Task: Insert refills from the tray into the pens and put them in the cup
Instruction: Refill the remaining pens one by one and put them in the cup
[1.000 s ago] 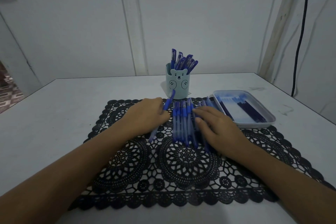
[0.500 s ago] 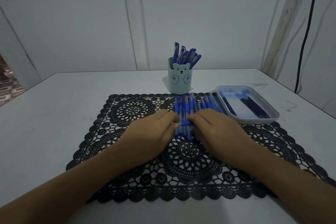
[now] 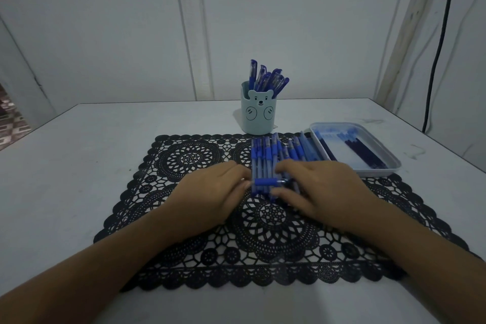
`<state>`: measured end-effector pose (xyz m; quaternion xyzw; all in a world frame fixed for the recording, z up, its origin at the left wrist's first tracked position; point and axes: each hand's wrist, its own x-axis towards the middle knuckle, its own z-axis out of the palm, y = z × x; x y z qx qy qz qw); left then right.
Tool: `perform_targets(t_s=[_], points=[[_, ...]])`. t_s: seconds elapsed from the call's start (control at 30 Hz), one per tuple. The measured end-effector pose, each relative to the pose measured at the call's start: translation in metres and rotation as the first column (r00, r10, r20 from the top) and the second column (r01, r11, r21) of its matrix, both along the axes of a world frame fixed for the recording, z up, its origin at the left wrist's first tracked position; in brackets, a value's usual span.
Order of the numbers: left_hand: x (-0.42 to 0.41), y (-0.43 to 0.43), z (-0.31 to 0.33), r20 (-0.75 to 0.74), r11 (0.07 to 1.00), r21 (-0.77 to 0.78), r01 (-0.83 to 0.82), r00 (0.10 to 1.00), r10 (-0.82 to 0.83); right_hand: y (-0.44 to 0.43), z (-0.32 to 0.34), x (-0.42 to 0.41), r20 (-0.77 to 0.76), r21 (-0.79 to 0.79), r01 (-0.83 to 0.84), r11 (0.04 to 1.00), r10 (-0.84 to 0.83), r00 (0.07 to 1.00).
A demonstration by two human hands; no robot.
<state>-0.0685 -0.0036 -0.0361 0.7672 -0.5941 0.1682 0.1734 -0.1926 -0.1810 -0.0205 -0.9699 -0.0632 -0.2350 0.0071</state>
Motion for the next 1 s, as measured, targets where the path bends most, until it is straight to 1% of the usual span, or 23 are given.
perform_targets(t_s=[0.07,0.13,0.17,0.2,0.23,0.27,0.33,0.4,0.47,0.53,0.57,0.6,0.67,0.7,0.73,0.8,0.87,0.9,1.0], points=[[0.006,0.000,-0.003,-0.073,0.998,-0.032,-0.053,0.996,0.051,-0.003,0.003,-0.004,0.010,0.139,0.054,0.989,-0.056,0.998],[0.011,0.001,-0.004,-0.136,0.994,-0.035,-0.105,0.986,0.100,-0.009,0.001,-0.008,-0.022,0.312,0.060,0.948,-0.056,0.998],[0.012,0.001,-0.004,-0.170,0.992,-0.028,-0.122,0.979,0.115,-0.008,0.002,-0.009,-0.032,0.348,0.060,0.935,-0.052,0.998],[0.012,0.001,-0.004,-0.205,0.991,-0.023,-0.130,0.971,0.123,-0.006,0.002,-0.009,-0.017,0.349,0.040,0.936,-0.036,0.999],[0.012,0.001,-0.004,-0.225,0.991,-0.027,-0.131,0.967,0.122,-0.004,0.002,-0.008,-0.008,0.318,0.007,0.948,-0.004,1.000],[0.012,0.001,-0.004,-0.227,0.991,-0.033,-0.128,0.967,0.117,-0.002,0.002,-0.009,-0.024,0.296,-0.041,0.954,0.050,0.998],[0.013,0.001,-0.004,-0.219,0.991,-0.036,-0.129,0.969,0.118,0.006,0.003,-0.010,-0.127,0.276,-0.101,0.956,0.141,0.982],[0.014,0.001,-0.005,-0.221,0.991,-0.033,-0.133,0.967,0.123,0.011,0.002,-0.012,-0.207,0.216,-0.128,0.968,0.174,0.963],[0.014,0.002,-0.005,-0.210,0.990,-0.044,-0.131,0.970,0.119,0.011,-0.001,-0.012,-0.215,0.118,-0.134,0.984,0.157,0.964],[0.014,0.002,-0.006,-0.200,0.990,-0.050,-0.132,0.972,0.119,0.009,-0.001,-0.009,-0.176,0.092,-0.126,0.988,0.140,0.974],[0.013,0.002,-0.006,-0.189,0.990,-0.055,-0.133,0.975,0.120,0.007,-0.002,-0.009,-0.135,0.117,-0.115,0.986,0.130,0.982],[0.013,0.003,-0.006,-0.171,0.989,-0.062,-0.131,0.978,0.119,0.006,-0.002,-0.008,-0.061,0.163,-0.097,0.982,0.108,0.992],[0.011,0.003,-0.005,-0.112,0.990,-0.077,-0.116,0.988,0.107,0.003,-0.001,-0.007,0.092,0.301,-0.032,0.953,0.005,0.996],[0.009,0.002,-0.005,-0.077,0.991,-0.088,-0.101,0.993,0.094,0.002,0.000,-0.006,0.128,0.384,0.002,0.923,-0.055,0.990],[0.007,0.002,-0.004,-0.048,0.992,-0.101,-0.080,0.996,0.076,0.002,0.002,-0.006,0.119,0.463,0.034,0.886,-0.100,0.988],[0.002,0.001,-0.001,0.007,0.994,-0.108,-0.030,1.000,0.031,0.001,0.003,-0.006,0.015,0.548,0.089,0.832,-0.116,0.993],[-0.002,0.001,0.001,0.064,0.997,-0.076,0.021,0.998,-0.016,0.001,0.001,-0.005,-0.098,0.588,0.103,0.802,-0.056,0.994],[-0.002,0.001,0.002,0.083,0.997,-0.065,0.035,0.996,-0.029,0.001,0.000,-0.005,-0.125,0.617,0.098,0.781,-0.026,0.992],[-0.002,0.002,0.002,0.093,0.996,-0.066,0.057,0.994,-0.050,-0.001,-0.001,-0.005,-0.142,0.681,0.072,0.729,0.035,0.989]])
